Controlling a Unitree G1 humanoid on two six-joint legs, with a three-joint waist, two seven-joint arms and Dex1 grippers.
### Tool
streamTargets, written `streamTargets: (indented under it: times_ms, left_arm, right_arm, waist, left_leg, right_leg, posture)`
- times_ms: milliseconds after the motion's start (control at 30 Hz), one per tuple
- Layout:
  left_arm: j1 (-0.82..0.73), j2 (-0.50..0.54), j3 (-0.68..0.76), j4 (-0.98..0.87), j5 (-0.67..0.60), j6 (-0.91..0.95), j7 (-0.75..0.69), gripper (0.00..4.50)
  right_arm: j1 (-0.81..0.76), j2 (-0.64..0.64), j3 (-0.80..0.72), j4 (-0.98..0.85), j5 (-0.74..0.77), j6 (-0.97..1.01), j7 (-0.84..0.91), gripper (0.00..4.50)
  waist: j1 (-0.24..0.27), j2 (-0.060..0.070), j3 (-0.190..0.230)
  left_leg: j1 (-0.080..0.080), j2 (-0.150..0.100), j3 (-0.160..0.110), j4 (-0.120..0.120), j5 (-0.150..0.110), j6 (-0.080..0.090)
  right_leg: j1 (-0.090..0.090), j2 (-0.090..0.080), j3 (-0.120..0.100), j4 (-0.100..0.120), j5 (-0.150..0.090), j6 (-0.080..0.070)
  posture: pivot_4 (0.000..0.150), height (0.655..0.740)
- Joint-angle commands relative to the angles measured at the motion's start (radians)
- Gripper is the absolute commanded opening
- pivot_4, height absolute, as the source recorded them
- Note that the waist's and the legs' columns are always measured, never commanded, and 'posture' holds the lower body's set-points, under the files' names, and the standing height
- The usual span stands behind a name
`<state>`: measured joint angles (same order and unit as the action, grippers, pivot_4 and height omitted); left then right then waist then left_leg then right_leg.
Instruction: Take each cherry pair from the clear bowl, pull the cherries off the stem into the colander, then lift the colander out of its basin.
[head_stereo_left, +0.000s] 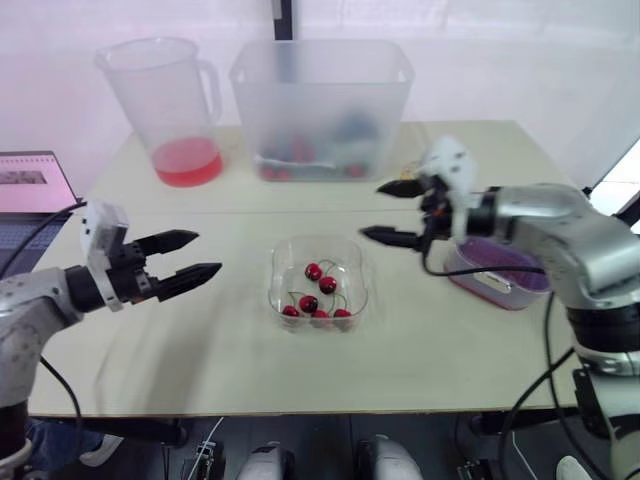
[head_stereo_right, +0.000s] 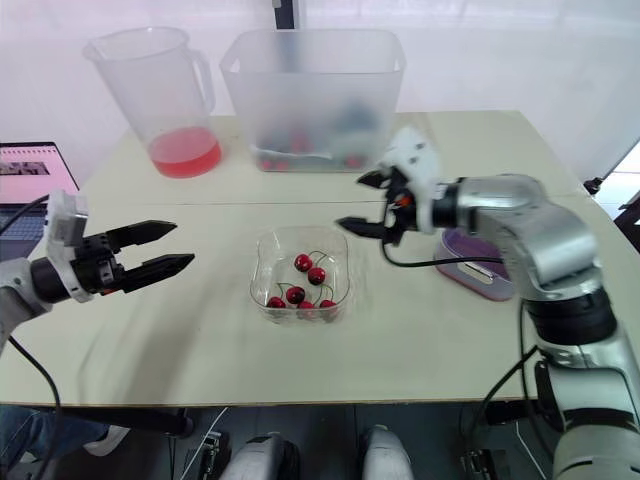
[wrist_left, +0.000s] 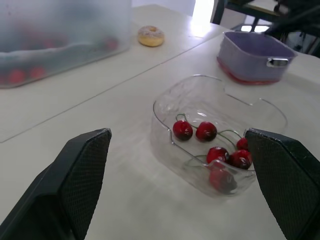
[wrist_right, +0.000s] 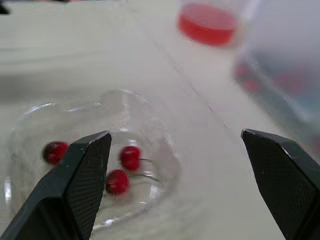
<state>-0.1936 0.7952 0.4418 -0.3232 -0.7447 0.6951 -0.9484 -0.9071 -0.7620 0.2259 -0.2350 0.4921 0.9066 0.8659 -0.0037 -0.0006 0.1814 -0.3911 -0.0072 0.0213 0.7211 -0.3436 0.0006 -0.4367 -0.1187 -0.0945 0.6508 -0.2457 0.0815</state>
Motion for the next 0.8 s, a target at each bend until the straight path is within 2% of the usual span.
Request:
streamTargets:
  times_ms: [33, 100, 233, 567, 600, 633, 700, 800]
  left_arm:
    - [0.03, -0.014, 0.014, -0.073, 0.0, -0.04, 0.037, 4.5]
    - [0.053, -0.022, 0.018, -0.096, -0.016, -0.04, 0.045, 4.5]
    - [0.111, -0.024, 0.074, -0.148, -0.104, -0.013, 0.048, 4.5]
    - [0.194, 0.019, 0.075, -0.19, -0.092, -0.061, 0.022, 4.5]
    - [0.199, 0.024, 0.071, -0.193, -0.087, -0.065, 0.02, 4.5]
    - [0.202, 0.026, 0.07, -0.195, -0.088, -0.064, 0.02, 4.5]
    - [0.209, 0.027, 0.078, -0.203, -0.116, -0.054, 0.016, 4.5]
    - [0.226, 0.048, 0.077, -0.214, -0.115, -0.048, 0.003, 4.5]
  right_arm:
    - [-0.059, 0.084, 0.105, -0.008, -0.013, 0.111, -0.009, 4.45]
    - [-0.063, 0.136, 0.147, 0.005, -0.041, 0.132, -0.039, 4.45]
    - [-0.078, 0.165, 0.261, 0.04, -0.116, 0.149, -0.04, 4.45]
    - [-0.122, 0.273, 0.341, 0.154, -0.22, 0.257, -0.115, 4.45]
    - [-0.123, 0.274, 0.351, 0.162, -0.231, 0.257, -0.116, 3.88]
    - [-0.125, 0.272, 0.361, 0.167, -0.241, 0.257, -0.115, 3.64]
    - [-0.129, 0.258, 0.384, 0.165, -0.261, 0.255, -0.108, 2.76]
    - [-0.128, 0.256, 0.385, 0.165, -0.272, 0.262, -0.103, 2.76]
  waist:
    - [-0.002, -0.001, -0.001]
    - [-0.007, -0.002, -0.001]
    - [-0.007, -0.002, -0.001]
    - [-0.008, -0.001, -0.001]
    - [-0.008, -0.001, -0.001]
    - [-0.009, -0.001, -0.001]
    - [-0.009, -0.001, -0.001]
    - [-0.011, -0.001, -0.001]
  left_leg:
    - [0.0, 0.0, 0.0, 0.0, 0.0, 0.0]
    - [0.0, 0.0, 0.0, 0.0, 0.0, 0.0]
    - [0.0, 0.0, 0.0, 0.0, 0.0, 0.0]
    - [0.0, 0.0, 0.0, -0.001, 0.0, 0.0]
    - [0.0, 0.0, 0.0, -0.001, 0.0, 0.0]
    - [0.0, 0.0, 0.0, 0.0, 0.0, 0.0]
    - [0.0, 0.0, 0.0, 0.0, 0.0, 0.0]
    - [0.0, 0.0, 0.0, -0.001, 0.0, 0.0]
  right_leg:
    - [0.0, 0.0, 0.0, 0.0, 0.0, 0.0]
    - [0.0, 0.0, 0.0, 0.0, 0.0, 0.0]
    - [0.0, 0.0, 0.0, 0.0, 0.0, 0.0]
    - [-0.001, 0.0, -0.001, 0.001, 0.0, 0.0]
    - [-0.001, 0.0, -0.001, 0.001, 0.0, 0.0]
    - [-0.001, 0.0, -0.001, 0.001, 0.0, 0.0]
    - [-0.001, 0.0, -0.001, 0.001, 0.0, 0.0]
    - [-0.001, 0.0, -0.001, 0.001, 0.0, 0.0]
  posture:
    - [0.15, 0.6886]
    - [0.15, 0.6886]
    - [0.15, 0.6886]
    - [0.15, 0.6886]
    - [0.15, 0.6886]
    - [0.15, 0.6886]
    - [0.15, 0.6886]
    - [0.15, 0.6886]
